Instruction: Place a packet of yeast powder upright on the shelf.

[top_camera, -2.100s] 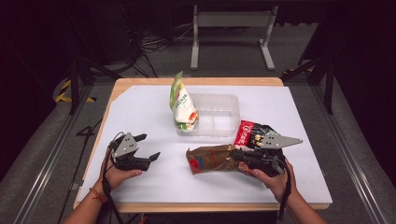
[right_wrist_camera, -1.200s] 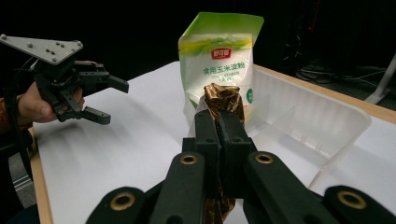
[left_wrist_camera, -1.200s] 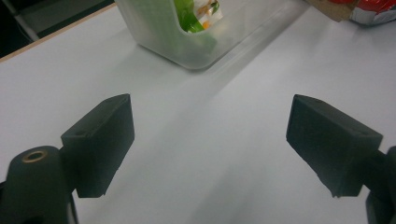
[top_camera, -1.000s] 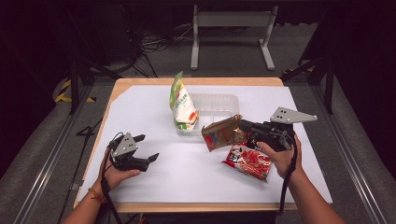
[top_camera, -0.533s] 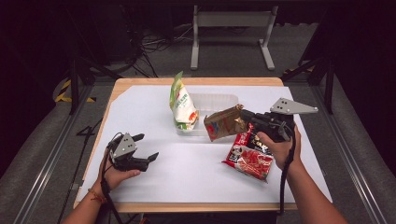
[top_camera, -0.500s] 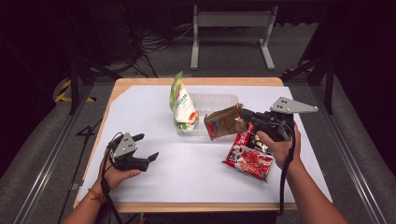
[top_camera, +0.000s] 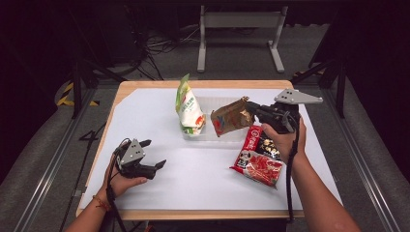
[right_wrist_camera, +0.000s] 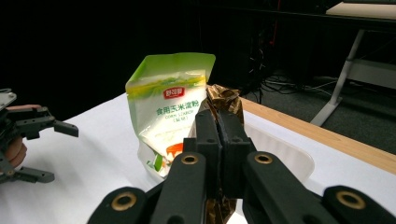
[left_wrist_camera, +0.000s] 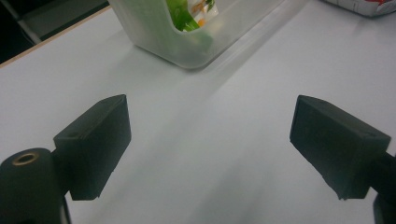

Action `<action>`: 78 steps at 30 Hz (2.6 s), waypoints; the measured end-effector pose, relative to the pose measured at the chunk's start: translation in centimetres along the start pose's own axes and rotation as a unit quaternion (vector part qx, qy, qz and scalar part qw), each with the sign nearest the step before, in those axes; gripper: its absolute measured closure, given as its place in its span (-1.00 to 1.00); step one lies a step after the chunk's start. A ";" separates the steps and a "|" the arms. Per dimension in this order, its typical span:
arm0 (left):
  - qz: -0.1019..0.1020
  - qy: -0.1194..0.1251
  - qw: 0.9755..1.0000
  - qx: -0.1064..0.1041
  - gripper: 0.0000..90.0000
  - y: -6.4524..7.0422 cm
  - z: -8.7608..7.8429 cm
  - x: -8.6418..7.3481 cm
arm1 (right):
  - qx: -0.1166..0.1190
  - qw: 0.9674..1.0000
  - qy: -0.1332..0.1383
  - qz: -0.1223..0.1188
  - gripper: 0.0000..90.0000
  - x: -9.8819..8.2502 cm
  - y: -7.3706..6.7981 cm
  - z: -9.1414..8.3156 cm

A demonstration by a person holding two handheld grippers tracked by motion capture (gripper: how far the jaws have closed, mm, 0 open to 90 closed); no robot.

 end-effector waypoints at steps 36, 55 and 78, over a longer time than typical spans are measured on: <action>0.005 -0.011 1.000 -0.006 -0.73 0.0 0.3 -0.2 | -0.045 0.997 -0.056 0.021 0.94 -2.1 0.9 6.5; 0.009 -0.021 1.000 -0.009 -0.73 0.0 0.6 -0.3 | -0.030 0.996 -0.077 0.011 0.72 -3.6 0.9 7.3; 0.008 -0.022 1.000 -0.012 -0.73 0.1 0.9 -0.3 | -0.038 0.997 -0.071 -0.003 0.30 -3.1 1.8 5.5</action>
Point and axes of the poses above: each handheld gripper's, and its own axes: z roughly forward along the jaws, x roughly out of its top, y roughly to its right, the point moved 1 cm from there along z, roughly forward along the jaws, and after that the axes turned 11 degrees about y, right-handed, at the moved point
